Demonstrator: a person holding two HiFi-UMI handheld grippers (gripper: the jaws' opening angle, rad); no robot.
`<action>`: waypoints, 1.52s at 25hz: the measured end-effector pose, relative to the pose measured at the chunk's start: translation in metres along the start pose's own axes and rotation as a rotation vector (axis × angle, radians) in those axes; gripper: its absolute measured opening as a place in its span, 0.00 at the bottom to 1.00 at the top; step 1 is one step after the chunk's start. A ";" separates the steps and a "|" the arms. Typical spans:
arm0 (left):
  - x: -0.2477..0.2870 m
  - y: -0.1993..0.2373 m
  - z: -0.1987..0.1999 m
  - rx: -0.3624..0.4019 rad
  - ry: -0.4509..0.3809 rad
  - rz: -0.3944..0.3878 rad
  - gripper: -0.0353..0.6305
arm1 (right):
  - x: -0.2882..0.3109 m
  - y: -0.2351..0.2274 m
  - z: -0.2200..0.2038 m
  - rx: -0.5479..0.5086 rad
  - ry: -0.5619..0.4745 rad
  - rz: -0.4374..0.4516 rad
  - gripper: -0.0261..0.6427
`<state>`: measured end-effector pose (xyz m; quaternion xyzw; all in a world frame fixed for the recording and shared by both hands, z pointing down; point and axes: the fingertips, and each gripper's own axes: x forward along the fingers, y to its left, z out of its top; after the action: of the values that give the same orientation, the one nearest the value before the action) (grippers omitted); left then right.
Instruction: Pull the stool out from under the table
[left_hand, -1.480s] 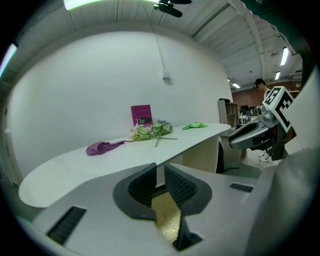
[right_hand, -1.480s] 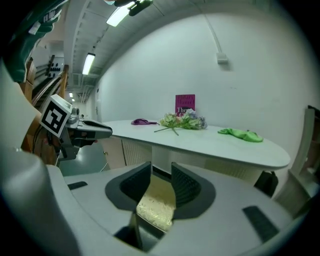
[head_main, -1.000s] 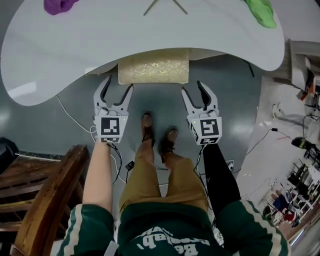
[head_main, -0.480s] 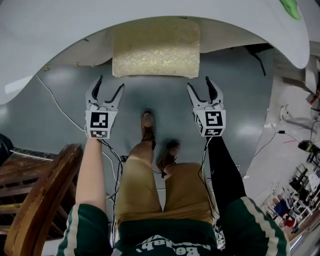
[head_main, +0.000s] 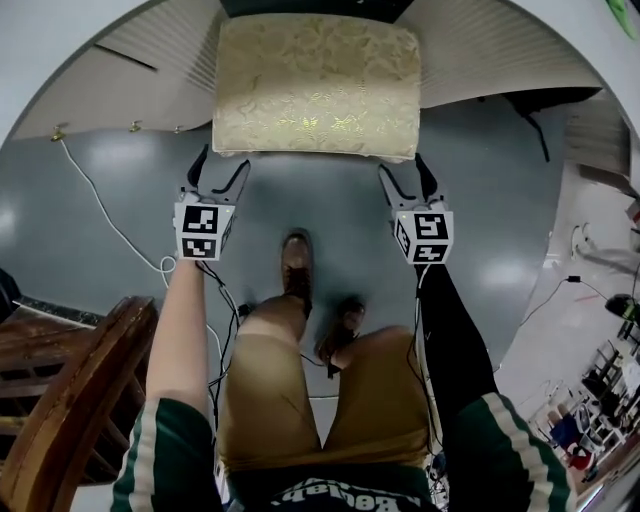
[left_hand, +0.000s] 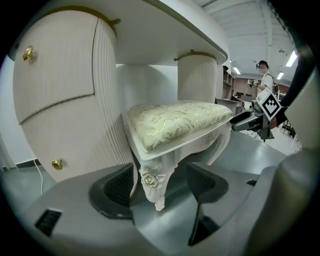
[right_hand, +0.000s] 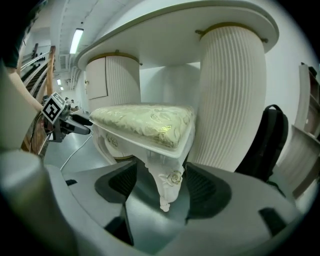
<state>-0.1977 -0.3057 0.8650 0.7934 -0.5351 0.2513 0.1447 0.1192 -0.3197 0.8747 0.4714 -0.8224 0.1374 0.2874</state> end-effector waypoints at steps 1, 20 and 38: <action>0.006 0.003 -0.003 0.007 0.006 -0.009 0.56 | 0.004 0.001 -0.004 -0.001 0.005 0.006 0.52; 0.042 0.004 -0.001 0.092 0.107 -0.100 0.56 | 0.027 0.002 -0.002 -0.068 0.048 0.033 0.45; -0.066 -0.099 -0.064 0.026 0.207 -0.109 0.56 | -0.097 0.035 -0.083 -0.066 0.142 0.102 0.45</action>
<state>-0.1416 -0.1843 0.8854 0.7929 -0.4700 0.3306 0.2026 0.1552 -0.1930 0.8839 0.4080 -0.8271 0.1577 0.3531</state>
